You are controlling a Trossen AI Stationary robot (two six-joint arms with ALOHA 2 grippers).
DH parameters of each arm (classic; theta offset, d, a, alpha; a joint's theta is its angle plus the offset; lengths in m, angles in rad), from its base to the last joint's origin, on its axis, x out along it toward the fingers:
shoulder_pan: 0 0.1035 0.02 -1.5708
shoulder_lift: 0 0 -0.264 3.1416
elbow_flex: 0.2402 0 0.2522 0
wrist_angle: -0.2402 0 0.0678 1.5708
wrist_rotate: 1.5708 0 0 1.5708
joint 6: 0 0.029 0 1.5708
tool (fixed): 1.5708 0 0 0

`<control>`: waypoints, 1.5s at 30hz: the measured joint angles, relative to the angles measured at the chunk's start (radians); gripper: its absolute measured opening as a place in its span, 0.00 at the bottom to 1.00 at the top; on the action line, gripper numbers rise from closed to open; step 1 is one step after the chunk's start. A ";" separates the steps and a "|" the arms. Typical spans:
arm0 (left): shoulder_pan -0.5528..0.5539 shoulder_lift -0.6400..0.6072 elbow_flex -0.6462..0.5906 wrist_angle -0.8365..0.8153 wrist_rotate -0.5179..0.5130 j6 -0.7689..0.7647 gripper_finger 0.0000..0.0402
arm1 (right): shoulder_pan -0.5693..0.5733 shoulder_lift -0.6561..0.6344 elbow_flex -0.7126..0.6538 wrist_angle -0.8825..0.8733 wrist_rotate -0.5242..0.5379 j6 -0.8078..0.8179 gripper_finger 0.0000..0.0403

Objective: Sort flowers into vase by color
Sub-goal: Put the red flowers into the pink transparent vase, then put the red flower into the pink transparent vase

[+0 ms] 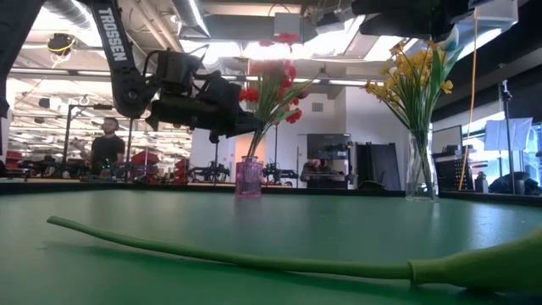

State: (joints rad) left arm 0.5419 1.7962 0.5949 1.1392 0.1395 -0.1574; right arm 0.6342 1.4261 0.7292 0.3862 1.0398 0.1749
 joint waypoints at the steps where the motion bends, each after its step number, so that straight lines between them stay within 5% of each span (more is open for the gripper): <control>1: 0.000 0.000 0.000 -0.006 -0.003 0.000 0.11 | 0.000 0.000 0.000 0.000 0.004 0.000 0.67; 19: -0.044 -0.209 0.000 -0.440 -0.091 0.034 0.36 | 0.000 0.000 0.000 -0.007 0.031 0.000 0.67; 31: -0.214 -0.486 0.000 -0.847 -0.340 0.114 0.43 | 0.000 0.000 0.000 -0.023 0.033 0.001 0.67; 41: -0.592 -0.542 0.000 -0.969 -0.183 -0.022 0.43 | 0.000 -0.001 0.000 -0.056 -0.056 0.047 0.67; 45: -0.810 -0.503 0.000 -0.951 -0.224 -0.027 0.43 | 0.000 -0.001 0.001 -0.099 -0.064 0.081 0.67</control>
State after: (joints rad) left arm -0.2680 1.2934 0.5949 0.1886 -0.0848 -0.1840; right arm 0.6346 1.4254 0.7300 0.2868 0.9760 0.2555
